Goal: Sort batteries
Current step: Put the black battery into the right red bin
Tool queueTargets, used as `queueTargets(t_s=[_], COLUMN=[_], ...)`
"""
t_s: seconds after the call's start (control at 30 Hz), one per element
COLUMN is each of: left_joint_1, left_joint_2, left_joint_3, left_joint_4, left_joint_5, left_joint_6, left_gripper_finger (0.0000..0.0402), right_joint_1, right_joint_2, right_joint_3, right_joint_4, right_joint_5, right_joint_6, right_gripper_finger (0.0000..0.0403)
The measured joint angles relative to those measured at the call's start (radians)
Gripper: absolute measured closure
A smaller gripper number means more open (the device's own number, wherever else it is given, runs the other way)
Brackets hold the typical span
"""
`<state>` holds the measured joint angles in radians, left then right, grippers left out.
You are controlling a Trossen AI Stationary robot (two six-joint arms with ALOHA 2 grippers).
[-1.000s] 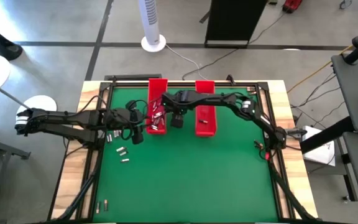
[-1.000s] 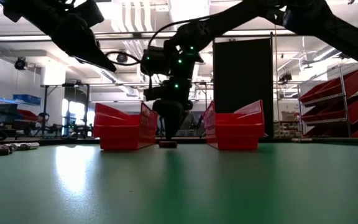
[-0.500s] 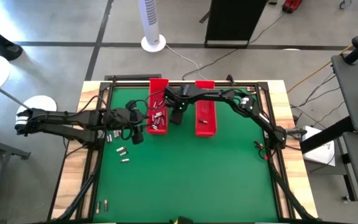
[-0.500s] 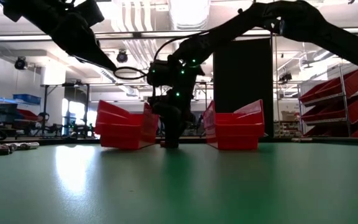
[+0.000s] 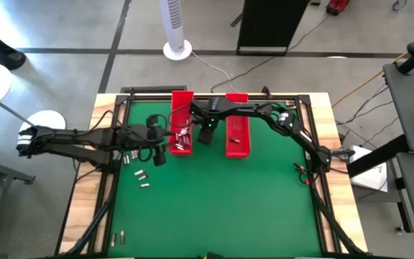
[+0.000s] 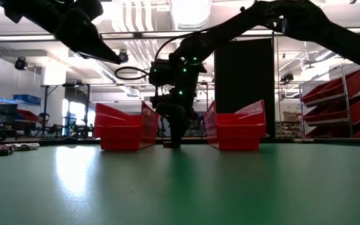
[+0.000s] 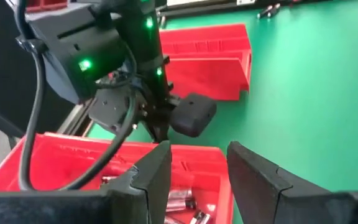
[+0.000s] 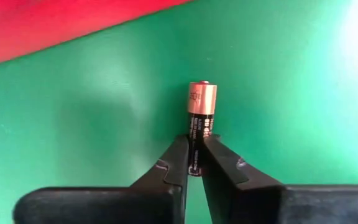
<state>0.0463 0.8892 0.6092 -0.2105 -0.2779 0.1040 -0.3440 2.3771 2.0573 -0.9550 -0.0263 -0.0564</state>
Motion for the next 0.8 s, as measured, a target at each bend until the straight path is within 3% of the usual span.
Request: queueTargets(t_s=[0.3,0.47,0.8], left_joint_1=[0.000,0.000,0.000], left_joint_2=[-0.133,-0.193,-0.204], left_joint_3=[-0.060,-0.069,-0.080], left_joint_4=[0.036,0.031,0.040], left_joint_5=[0.000,0.000,0.000], left_joint_6=[0.009,-0.002,-0.006], left_gripper_finger=[0.0265,0.0265,0.0265], right_joint_1=[0.025,0.049,0.053], right_joint_2=[-0.122,-0.233,-0.459], right_joint_3=[-0.006,-0.004,-0.060], right_joint_4=[-0.045,-0.127,-0.380], right_joint_5=[0.009,0.083,0.191], right_joint_6=[0.004,0.024,0.211], right_gripper_finger=[0.0382,0.0382,0.0381])
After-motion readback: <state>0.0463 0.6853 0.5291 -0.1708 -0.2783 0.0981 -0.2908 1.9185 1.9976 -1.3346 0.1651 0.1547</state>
